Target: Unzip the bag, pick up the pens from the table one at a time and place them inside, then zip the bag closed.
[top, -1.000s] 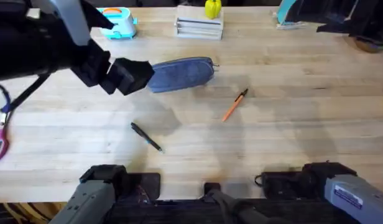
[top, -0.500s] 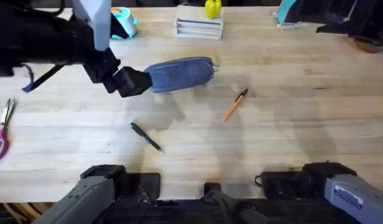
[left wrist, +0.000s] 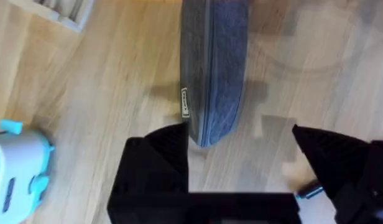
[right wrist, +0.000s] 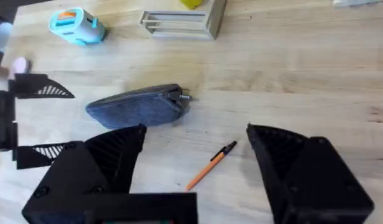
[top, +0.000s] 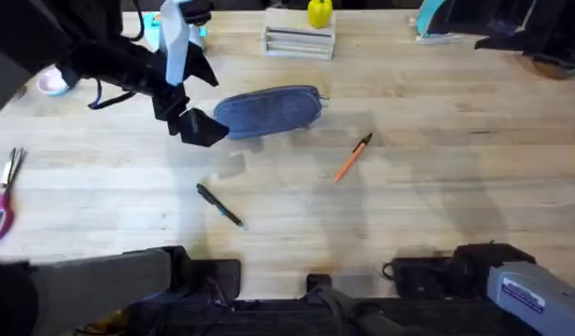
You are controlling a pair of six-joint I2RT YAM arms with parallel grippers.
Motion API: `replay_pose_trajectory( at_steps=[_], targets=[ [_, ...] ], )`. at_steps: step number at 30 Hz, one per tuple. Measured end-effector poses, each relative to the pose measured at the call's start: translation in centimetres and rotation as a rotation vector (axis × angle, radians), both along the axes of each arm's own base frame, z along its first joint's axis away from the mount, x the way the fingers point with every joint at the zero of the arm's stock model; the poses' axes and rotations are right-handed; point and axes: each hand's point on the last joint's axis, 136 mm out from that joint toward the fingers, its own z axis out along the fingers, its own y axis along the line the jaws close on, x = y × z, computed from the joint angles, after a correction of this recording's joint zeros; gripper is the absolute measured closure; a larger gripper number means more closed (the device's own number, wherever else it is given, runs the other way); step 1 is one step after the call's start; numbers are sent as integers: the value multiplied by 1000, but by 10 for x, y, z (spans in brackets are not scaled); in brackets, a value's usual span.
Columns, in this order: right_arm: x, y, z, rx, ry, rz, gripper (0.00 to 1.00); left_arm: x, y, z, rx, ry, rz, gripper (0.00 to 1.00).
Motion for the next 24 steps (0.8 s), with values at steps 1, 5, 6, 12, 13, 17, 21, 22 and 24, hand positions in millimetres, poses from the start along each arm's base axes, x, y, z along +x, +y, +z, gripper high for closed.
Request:
replay_pose_trajectory(
  at_steps=[1, 5, 6, 12, 13, 17, 21, 22, 24],
  targets=[
    [0, 0, 0, 0, 0, 0, 5, 1, 0, -5, -14, 10, -13, 7],
    [0, 0, 0, 0, -1, 0, 5, 6, 3, -23, -59, 50, -37, 7],
    [0, 0, 0, 0, -1, 0, 5, 8, 5, -28, -67, 59, -37, 7],
    [0, 0, 0, 0, -1, 0, 5, 14, 9, -49, -109, 111, -31, 7],
    [0, 0, 0, 0, -1, 0, 5, 14, 9, -51, -117, 115, -33, 7],
    [1, 0, 1, 0, -8, 0, 5, 17, 4, -53, -157, 116, -38, 7],
    [1, 0, 1, 0, -8, 0, 5, 18, 1, -50, -185, 110, -42, 7],
    [1, 0, 2, 0, -8, 0, 5, 18, 0, -49, -187, 109, -43, 7],
    [1, 0, 2, 0, -8, 0, 5, 18, -1, -48, -194, 106, -44, 8]
  ],
)
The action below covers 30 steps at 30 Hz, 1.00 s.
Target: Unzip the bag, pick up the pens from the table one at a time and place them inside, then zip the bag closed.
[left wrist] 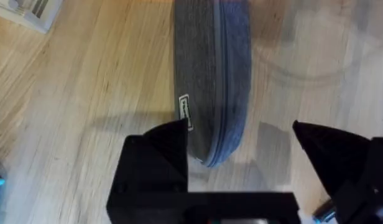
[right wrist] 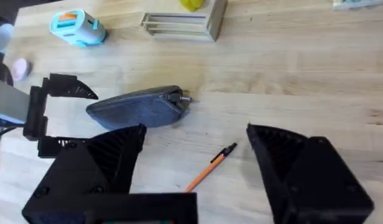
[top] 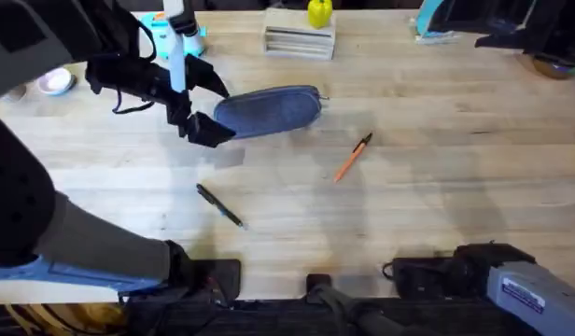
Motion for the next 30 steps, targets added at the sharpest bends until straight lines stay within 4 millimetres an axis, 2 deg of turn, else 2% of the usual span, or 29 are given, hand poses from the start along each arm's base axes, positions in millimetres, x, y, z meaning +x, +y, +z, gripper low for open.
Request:
replay_pose_trajectory(
  at_steps=[7, 12, 14, 17, 18, 21, 22, 24, 30],
  targets=[
    [0, 0, 0, 0, 0, 0, 5, 0, -1, 1, -9, -3, 0, 8],
    [0, 0, 0, 0, 0, 0, 4, 8, -1, -2, -15, -26, -1, 8],
    [0, 0, 0, 0, 0, 0, 5, 8, -3, -4, -31, -17, -1, 106],
    [0, 0, 0, 0, 0, 0, 4, 8, -3, -5, -38, -14, -2, 314],
    [0, 0, 0, 0, 0, 0, 4, 8, -3, -5, -38, -13, -1, 431],
    [0, 0, 0, 0, 0, 0, 5, 10, -2, -5, -32, -22, 0, 866],
    [0, 0, 0, 0, 0, 0, 4, 10, -2, -6, -30, -24, -2, 926],
    [0, 0, 0, 0, 0, 0, 5, 9, -2, -7, -29, -14, -3, 956],
    [0, 0, 0, 0, -2, 0, 5, 9, -2, -7, -29, -14, -3, 961]
  ],
)
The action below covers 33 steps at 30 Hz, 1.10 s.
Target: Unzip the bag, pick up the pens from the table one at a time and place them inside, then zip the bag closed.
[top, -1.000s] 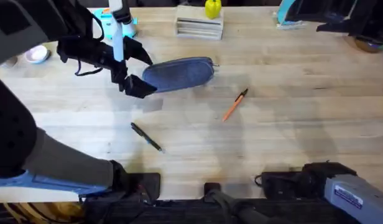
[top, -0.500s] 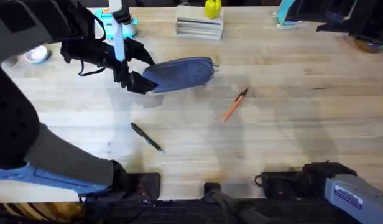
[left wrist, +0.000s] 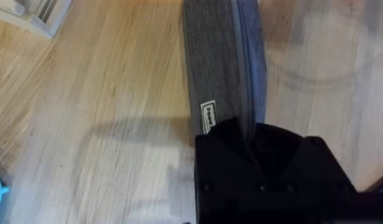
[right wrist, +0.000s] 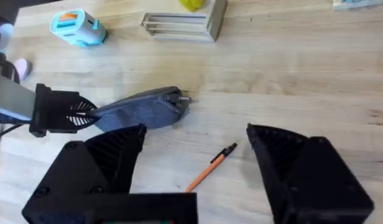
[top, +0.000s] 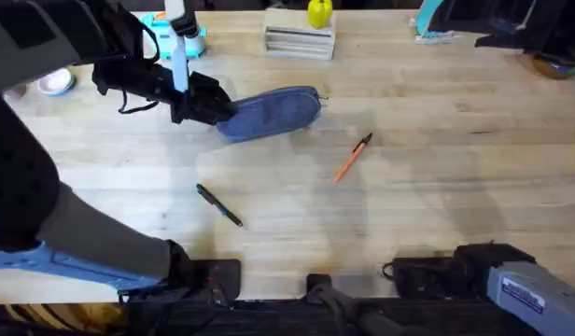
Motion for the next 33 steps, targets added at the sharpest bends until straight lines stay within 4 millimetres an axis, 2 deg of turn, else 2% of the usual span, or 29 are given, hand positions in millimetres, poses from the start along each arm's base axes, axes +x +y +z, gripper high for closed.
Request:
replay_pose_trajectory(
  at_steps=[6, 13, 15, 22, 25, 33],
  targets=[
    [7, 8, -9, 5, 31, 62, 5, 0, 0, 0, 0, 0, 0, 960],
    [24, 33, -46, 27, 131, 237, 4, 0, 0, 0, 0, 0, 0, 959],
    [40, 56, -80, 4, 158, 430, 4, 0, 0, 0, 0, 0, 0, 960],
    [84, 68, -109, -50, 72, 535, 5, 1, 0, 0, 1, -4, 0, 959],
    [96, 72, -121, -76, 43, 569, 5, 2, 0, 0, 2, -8, 0, 960],
    [95, 97, -138, -52, -4, 737, 6, 4, 1, 0, 4, -19, 0, 959]
  ],
)
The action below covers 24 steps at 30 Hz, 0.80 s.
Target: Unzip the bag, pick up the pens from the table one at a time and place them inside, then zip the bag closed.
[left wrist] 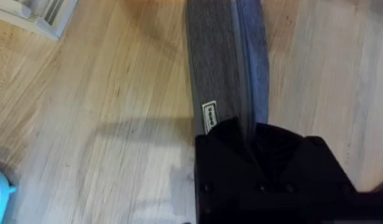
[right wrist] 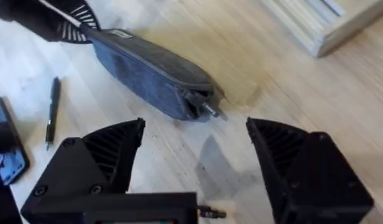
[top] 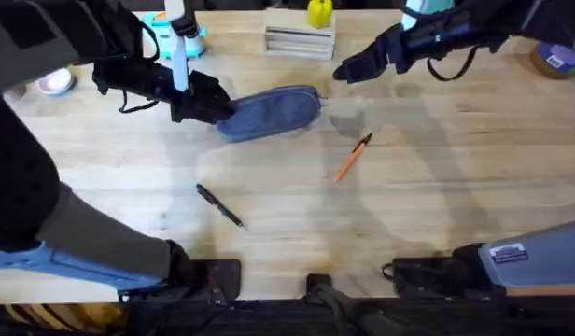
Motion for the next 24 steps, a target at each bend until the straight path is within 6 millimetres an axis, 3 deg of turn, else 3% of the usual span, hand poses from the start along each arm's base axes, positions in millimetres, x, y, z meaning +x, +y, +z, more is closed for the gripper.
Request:
replay_pose_trajectory(
  at_steps=[7, 24],
  targets=[
    [-3, 9, -10, 37, 26, 52, 5, 1, 0, 0, 1, -2, 0, 959],
    [-5, 10, -8, 81, 108, -4, 5, 1, 0, 0, 1, -3, 0, 959]
  ],
)
